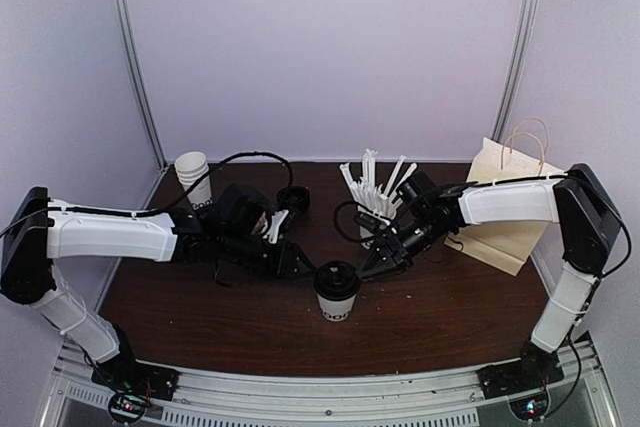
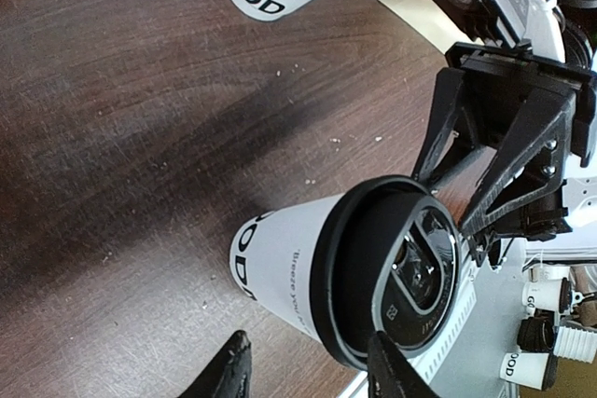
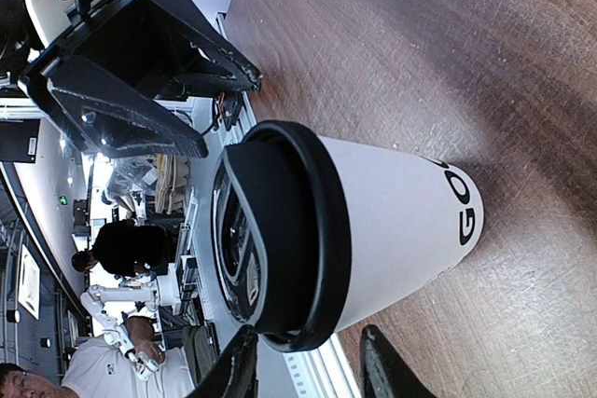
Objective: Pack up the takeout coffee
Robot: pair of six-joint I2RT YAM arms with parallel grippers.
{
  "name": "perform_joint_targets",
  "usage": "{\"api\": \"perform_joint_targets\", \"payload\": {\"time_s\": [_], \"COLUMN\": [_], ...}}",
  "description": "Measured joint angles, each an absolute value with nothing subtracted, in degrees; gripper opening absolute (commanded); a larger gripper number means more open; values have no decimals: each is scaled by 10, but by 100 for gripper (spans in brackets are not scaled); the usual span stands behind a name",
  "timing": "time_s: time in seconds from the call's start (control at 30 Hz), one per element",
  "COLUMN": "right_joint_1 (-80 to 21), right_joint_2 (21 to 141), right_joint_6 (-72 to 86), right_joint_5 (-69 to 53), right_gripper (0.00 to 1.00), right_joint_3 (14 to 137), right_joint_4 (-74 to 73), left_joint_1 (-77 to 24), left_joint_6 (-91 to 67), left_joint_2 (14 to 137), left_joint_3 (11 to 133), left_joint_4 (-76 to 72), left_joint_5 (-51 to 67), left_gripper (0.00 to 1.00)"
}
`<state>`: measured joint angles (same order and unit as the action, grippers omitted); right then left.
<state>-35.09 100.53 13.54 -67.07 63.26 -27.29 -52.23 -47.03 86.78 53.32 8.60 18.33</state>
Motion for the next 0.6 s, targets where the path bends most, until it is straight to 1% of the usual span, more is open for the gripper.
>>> {"api": "perform_joint_targets", "payload": {"time_s": [0.47,0.6], "right_joint_1": [-357,-357], "right_joint_2": [1006,1008], "right_joint_6": [135,136], "right_joint_5": [-679,-684], "right_gripper": [30,29], "right_joint_3": [630,630], "right_joint_4": [-271,-269], "left_joint_1": [-522,-521], "left_joint_6": [-475,-477], "left_joint_2": [894,897], "left_joint_3": [531,531], "left_joint_4": [73,70], "left_joint_5": [198,204], "left_gripper": [43,41]}}
